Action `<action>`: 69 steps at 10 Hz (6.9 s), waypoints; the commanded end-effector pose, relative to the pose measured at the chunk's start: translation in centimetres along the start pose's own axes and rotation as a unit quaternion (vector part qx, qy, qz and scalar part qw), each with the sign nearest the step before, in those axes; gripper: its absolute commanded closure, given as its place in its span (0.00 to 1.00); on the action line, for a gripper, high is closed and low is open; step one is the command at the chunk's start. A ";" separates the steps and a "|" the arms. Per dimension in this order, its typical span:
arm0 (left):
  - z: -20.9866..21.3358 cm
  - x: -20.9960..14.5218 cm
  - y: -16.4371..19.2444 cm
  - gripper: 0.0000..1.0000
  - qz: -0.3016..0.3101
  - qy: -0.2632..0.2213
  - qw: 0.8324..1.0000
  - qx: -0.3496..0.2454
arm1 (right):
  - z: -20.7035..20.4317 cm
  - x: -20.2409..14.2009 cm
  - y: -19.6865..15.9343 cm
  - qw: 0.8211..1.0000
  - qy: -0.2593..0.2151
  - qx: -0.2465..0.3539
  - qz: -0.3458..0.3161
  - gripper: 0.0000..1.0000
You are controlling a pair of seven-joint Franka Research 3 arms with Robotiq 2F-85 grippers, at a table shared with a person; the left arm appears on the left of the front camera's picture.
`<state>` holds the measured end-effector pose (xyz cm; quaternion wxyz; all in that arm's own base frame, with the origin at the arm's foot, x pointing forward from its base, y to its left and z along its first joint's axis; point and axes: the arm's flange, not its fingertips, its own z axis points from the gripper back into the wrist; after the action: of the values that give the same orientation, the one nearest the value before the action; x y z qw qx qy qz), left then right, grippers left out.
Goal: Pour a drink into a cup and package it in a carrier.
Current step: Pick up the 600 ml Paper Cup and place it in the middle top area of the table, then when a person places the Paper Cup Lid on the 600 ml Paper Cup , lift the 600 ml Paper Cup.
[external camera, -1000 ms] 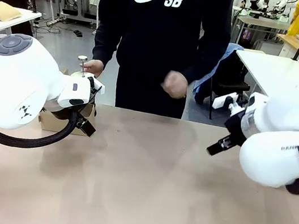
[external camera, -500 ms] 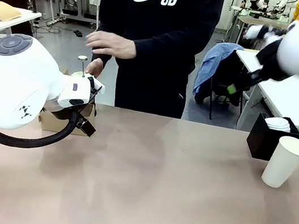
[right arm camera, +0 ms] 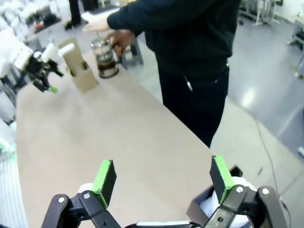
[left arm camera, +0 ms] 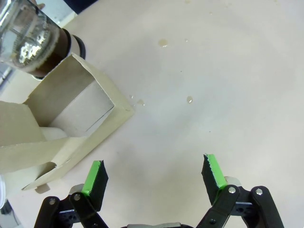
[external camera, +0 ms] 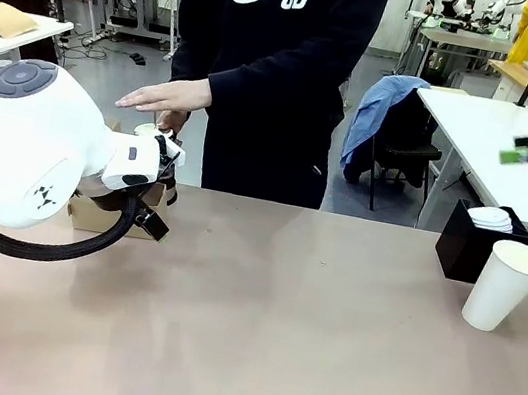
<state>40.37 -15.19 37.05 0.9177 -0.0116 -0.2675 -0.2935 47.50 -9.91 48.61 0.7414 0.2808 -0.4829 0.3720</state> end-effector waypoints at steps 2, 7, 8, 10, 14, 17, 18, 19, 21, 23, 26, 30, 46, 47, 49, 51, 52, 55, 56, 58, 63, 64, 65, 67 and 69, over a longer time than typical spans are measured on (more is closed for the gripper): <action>0.0 0.0 0.0 0.00 0.000 0.000 1.000 0.000 | 1.4 -11.7 -3.4 0.989 -0.140 0.047 -0.014 0.00; 0.0 0.0 0.0 0.00 0.000 0.000 1.000 0.000 | 4.9 -15.1 -0.9 0.981 -0.190 0.012 -0.043 0.00; 0.0 0.0 0.0 0.00 0.000 0.000 1.000 0.000 | 4.9 -15.1 -0.9 0.981 -0.190 0.012 -0.043 0.00; 0.0 0.0 0.0 0.00 0.000 0.000 1.000 0.000 | 4.9 -15.1 -0.9 0.981 -0.190 0.012 -0.043 0.00; 0.0 0.0 0.0 0.00 0.000 0.000 1.000 0.000 | 6.1 -20.6 -2.7 0.971 -0.238 0.017 0.013 0.00; 0.0 0.0 0.0 0.00 0.000 0.000 1.000 0.000 | 5.7 -24.2 -2.6 0.973 -0.223 0.017 0.049 0.00; 0.0 0.0 0.0 0.00 0.000 0.000 1.000 0.000 | 5.1 -25.0 -2.8 0.977 -0.208 0.015 0.048 0.00; 0.0 0.0 0.0 0.00 0.000 0.000 1.000 0.000 | 4.5 -25.6 -2.7 0.979 -0.197 0.025 0.042 0.00; 0.0 0.0 0.0 0.00 0.000 0.000 1.000 0.000 | 3.4 -26.6 -2.4 0.981 -0.184 0.047 0.034 0.00; 0.0 0.0 0.0 0.00 0.000 0.000 1.000 0.000 | 1.8 -27.0 -2.1 0.982 -0.175 0.063 0.030 0.00; 0.0 0.0 0.0 0.00 0.000 0.000 1.000 0.000 | -0.8 -27.0 -2.1 0.982 -0.173 0.065 0.028 0.00; 0.0 0.0 0.0 0.00 0.000 0.000 1.000 0.000 | -3.6 -26.3 -2.3 0.980 -0.181 0.083 0.006 0.00; 0.0 0.0 0.0 0.00 0.000 0.000 1.000 0.000 | -7.1 -13.7 7.0 0.982 -0.186 0.044 0.014 0.19; 0.0 0.0 0.0 0.00 0.000 0.000 1.000 0.000 | -10.0 -10.5 8.4 0.983 -0.182 0.033 0.011 0.19; 0.0 0.0 0.0 0.00 0.000 0.000 1.000 0.000 | -17.0 -6.2 9.4 0.982 -0.184 0.038 0.004 0.19; 0.0 0.0 0.0 0.00 0.000 0.000 1.000 0.000 | -24.7 -4.0 9.0 0.981 -0.189 0.040 -0.004 0.19; 0.0 0.0 0.0 0.00 0.000 0.000 1.000 0.000 | -27.7 -3.9 8.6 0.981 -0.190 0.037 -0.011 0.19; 0.0 0.0 0.0 0.00 0.000 0.000 1.000 0.000 | -34.4 -5.4 7.6 0.980 -0.193 0.039 -0.035 0.19; 0.0 0.0 0.0 0.00 0.000 0.000 1.000 0.000 | -35.3 -6.0 7.4 0.979 -0.195 0.038 -0.037 0.19; 0.0 0.0 0.0 0.00 0.000 0.000 1.000 0.000 | -36.0 -6.7 7.0 0.978 -0.199 0.042 -0.039 0.19; 0.0 0.0 0.0 0.00 0.000 0.000 1.000 0.000 | -35.8 -7.6 6.8 0.979 -0.186 0.060 -0.050 0.19; 0.0 0.0 0.0 0.00 0.000 0.000 1.000 0.000 | -35.8 -7.6 6.8 0.979 -0.186 0.060 -0.050 0.19; 0.0 0.0 0.0 0.00 0.000 0.000 1.000 0.000 | -35.8 -7.6 6.8 0.979 -0.186 0.060 -0.050 0.19; 0.0 0.0 0.0 0.00 0.000 0.000 1.000 0.000 | -35.8 -7.6 6.8 0.979 -0.186 0.060 -0.050 0.19; 0.0 0.0 0.0 0.00 0.000 0.000 1.000 0.000 | -35.8 -7.6 6.8 0.979 -0.186 0.060 -0.050 0.19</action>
<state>40.39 -15.21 37.02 0.9178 -0.0110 -0.2672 -0.2936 58.09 19.37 28.22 0.6363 0.4157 -0.5742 0.3042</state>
